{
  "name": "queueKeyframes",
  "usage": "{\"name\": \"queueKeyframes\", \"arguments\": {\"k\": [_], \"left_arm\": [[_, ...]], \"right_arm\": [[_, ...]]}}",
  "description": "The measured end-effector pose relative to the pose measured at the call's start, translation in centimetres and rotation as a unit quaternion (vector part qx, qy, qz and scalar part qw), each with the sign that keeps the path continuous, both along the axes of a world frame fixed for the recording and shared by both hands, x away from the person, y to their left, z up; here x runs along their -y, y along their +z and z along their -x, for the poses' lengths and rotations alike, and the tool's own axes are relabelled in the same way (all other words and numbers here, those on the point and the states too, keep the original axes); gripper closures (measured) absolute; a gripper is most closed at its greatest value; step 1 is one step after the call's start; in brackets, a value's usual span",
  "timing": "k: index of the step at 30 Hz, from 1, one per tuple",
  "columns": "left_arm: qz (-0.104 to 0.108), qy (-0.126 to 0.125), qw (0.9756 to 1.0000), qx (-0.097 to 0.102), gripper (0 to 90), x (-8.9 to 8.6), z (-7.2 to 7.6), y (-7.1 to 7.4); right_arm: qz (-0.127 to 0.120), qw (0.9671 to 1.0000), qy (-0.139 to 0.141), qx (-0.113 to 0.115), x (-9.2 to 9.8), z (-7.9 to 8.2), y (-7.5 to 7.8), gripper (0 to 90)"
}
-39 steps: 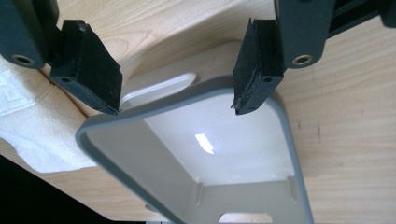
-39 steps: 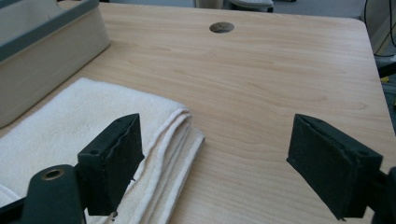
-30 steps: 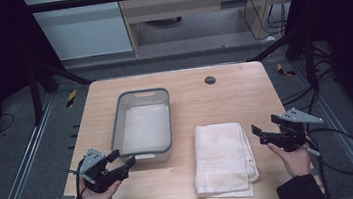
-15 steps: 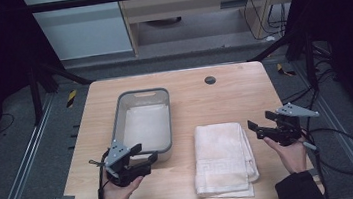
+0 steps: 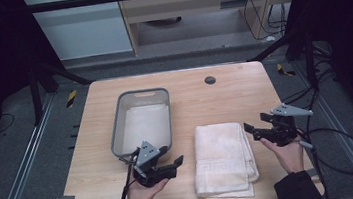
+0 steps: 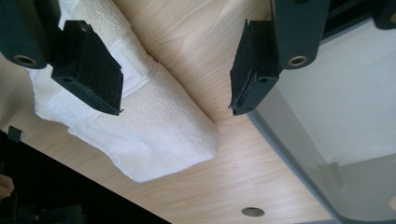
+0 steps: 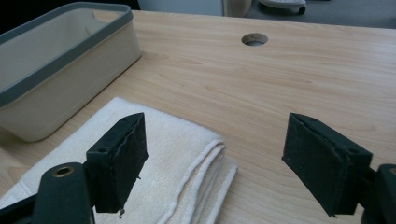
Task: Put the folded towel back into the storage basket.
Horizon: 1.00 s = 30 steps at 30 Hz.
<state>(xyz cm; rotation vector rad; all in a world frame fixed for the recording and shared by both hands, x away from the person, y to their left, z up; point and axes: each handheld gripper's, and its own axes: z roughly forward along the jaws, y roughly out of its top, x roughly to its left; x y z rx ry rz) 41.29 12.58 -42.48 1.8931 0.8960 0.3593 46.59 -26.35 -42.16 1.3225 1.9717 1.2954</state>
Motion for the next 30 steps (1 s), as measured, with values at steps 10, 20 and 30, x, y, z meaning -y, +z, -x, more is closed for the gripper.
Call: {"name": "queueKeyframes", "arguments": {"k": [10,20,30], "left_arm": [[-0.018,-0.019,0.9995,-0.018,33.2,2.8,-0.5,-1.7],[-0.032,-0.03,0.9986,-0.029,31.6,4.6,-0.5,-3.0],[-0.044,-0.033,0.9976,-0.042,29.9,5.7,-0.9,-4.2]], "right_arm": [[0.004,0.9998,0.015,-0.012,-0.6,-0.3,-0.4,22.3],[0.011,0.9995,0.023,-0.02,-0.9,-0.4,-0.6,22.4],[-0.003,0.9991,0.029,-0.032,-1.1,-1.3,-1.0,22.5]]}}
